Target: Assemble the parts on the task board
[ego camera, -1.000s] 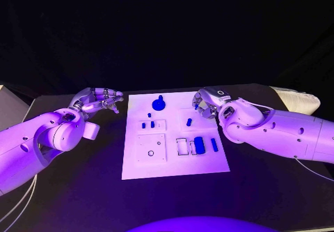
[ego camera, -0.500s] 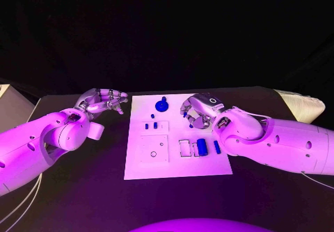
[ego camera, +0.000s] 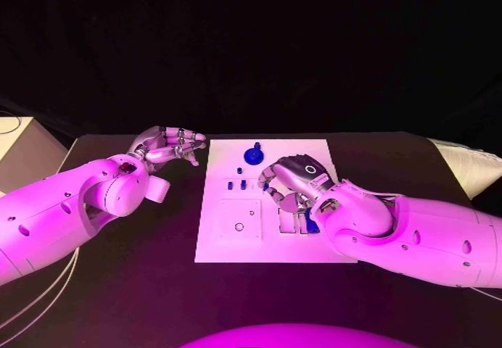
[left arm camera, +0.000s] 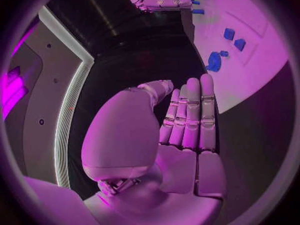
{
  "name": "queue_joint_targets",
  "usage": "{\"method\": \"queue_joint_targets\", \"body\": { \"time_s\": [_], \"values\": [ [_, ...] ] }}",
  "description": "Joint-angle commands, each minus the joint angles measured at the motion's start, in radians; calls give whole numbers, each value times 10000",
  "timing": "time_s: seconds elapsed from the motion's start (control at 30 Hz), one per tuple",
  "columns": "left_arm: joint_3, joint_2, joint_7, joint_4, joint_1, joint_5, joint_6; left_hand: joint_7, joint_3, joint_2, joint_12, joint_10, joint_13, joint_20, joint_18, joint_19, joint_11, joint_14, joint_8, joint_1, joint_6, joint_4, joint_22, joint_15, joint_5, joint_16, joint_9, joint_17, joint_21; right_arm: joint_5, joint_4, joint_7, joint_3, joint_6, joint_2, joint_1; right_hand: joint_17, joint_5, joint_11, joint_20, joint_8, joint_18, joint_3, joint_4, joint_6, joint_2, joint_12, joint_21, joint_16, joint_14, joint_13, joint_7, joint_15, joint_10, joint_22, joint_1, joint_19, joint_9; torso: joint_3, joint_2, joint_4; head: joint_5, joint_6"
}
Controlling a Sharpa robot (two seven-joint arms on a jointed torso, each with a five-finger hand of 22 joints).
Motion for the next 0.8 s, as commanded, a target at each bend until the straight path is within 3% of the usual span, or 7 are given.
{"method": "queue_joint_targets", "body": {
  "time_s": [0.03, 0.17, 0.33, 0.67, 0.8],
  "values": [
    [10, 37, 105, 41, -2, 5, -12, 52, -48, 2, 52, -70, -6, -9, 74, 53, 17, 90, -43, 67, -39, 3, -14, -7, 16, -52, -12, -9, -41, -767, -76, -76, -11, -203, 130, -152, 159, 54, -325, -52, 39, 61, 16, -33, 70, 28, 28, 38, -19, 516, 17, 2, -83, 369, 13, -86, 25, 6, -3, 5, 21, 152, -73],
    [10, 58, 102, 44, -5, 6, -1, 52, -48, 2, 52, -70, -6, -9, 74, 53, 17, 90, -43, 67, -39, 3, -14, -7, 16, -52, -12, -9, -41, -923, -186, -117, -26, -250, 279, -368, 154, 55, -325, -52, 39, 64, 16, -33, 71, 28, 27, 27, -22, 515, 16, 2, -83, 370, 4, -87, 23, 6, -9, 13, 31, 267, -152],
    [10, 50, 100, 43, -25, 12, -17, 55, -53, 4, 54, -75, -7, -9, 73, 59, 19, 95, -46, 74, -40, 2, -16, -6, 16, -53, -14, -12, -41, -964, -284, -131, -49, -216, 434, -480, 154, 55, -325, -52, 39, 64, 16, -33, 71, 28, 27, 27, -22, 515, 16, 2, -83, 370, 4, -87, 23, 6, 18, 27, -24, 462, -212],
    [10, 54, 97, 59, -39, 30, -13, 60, -62, 8, 58, -82, -9, -10, 72, 69, 23, 104, -50, 85, -42, 0, -19, -5, 17, -55, -19, -17, -42, -846, -586, -87, -98, -117, 717, -637, 158, 64, -326, -55, 38, 64, 17, -36, 76, 25, 16, 24, -19, 518, 11, 1, -84, 380, 3, -106, 27, 8, 7, 27, 32, 582, -378],
    [10, 46, 92, 59, -40, 33, -12, 60, -62, 8, 58, -82, -9, -10, 72, 69, 23, 104, -50, 85, -42, 0, -19, -5, 17, -55, -19, -17, -42, -721, -696, -21, -105, -105, 799, -693, 158, 64, -326, -55, 38, 64, 17, -36, 76, 25, 16, 24, -19, 518, 11, 1, -84, 380, 3, -106, 27, 8, -4, 24, 27, 624, -426]
  ]
}}
